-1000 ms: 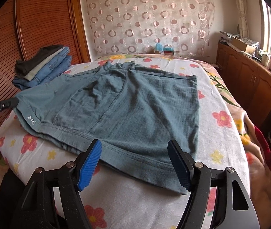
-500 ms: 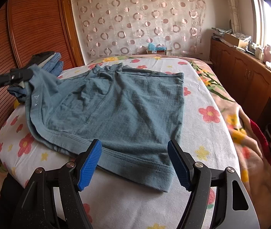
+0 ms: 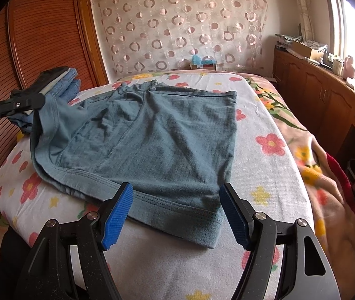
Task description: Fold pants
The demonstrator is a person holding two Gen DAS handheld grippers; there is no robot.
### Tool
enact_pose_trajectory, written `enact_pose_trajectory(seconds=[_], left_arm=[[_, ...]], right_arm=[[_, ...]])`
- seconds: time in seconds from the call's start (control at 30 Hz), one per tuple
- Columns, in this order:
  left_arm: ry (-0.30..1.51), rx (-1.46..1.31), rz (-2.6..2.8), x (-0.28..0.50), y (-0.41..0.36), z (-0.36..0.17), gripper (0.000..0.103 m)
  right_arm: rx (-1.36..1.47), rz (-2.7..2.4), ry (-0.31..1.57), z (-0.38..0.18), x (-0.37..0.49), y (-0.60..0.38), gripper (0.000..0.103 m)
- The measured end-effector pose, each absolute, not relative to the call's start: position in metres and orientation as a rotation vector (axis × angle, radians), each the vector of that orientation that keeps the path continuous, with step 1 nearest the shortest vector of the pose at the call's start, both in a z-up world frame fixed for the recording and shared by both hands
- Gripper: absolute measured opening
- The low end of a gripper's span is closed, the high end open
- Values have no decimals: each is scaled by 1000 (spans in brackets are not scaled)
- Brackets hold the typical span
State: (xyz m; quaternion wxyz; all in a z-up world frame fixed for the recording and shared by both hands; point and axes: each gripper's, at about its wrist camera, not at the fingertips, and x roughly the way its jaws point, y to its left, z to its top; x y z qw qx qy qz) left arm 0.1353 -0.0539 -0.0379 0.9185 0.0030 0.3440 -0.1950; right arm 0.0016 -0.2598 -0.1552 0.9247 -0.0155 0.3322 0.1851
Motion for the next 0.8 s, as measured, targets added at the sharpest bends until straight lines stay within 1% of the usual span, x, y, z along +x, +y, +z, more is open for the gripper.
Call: enact_pose_trajectory(seconds=[0.03, 0.07, 0.1, 0.17, 0.2, 0.23, 0.6, 0.8], left_arm=[[704, -1, -389, 134, -50, -38, 38], [697, -11, -379, 132, -46, -37, 44], [689, -22, -378, 130, -41, -37, 53], [682, -40, -365, 128, -31, -39, 65], [682, -47, -361, 128, -27, -40, 77], [683, -55, -357, 128, -22, -43, 82], [819, -38, -267, 128, 11, -102, 82], [835, -22, -263, 124, 9, -111, 82]], right_arm=[[-33, 380, 682, -155, 2, -259, 73], [-33, 381, 683, -155, 2, -259, 73], [-33, 381, 683, -155, 2, -259, 73], [-33, 383, 682, -154, 2, -259, 73], [-34, 384, 682, -153, 2, -258, 73], [-37, 386, 681, -153, 2, -257, 73], [-60, 432, 664, -148, 4, -243, 73], [-69, 488, 647, -142, 9, -227, 61]])
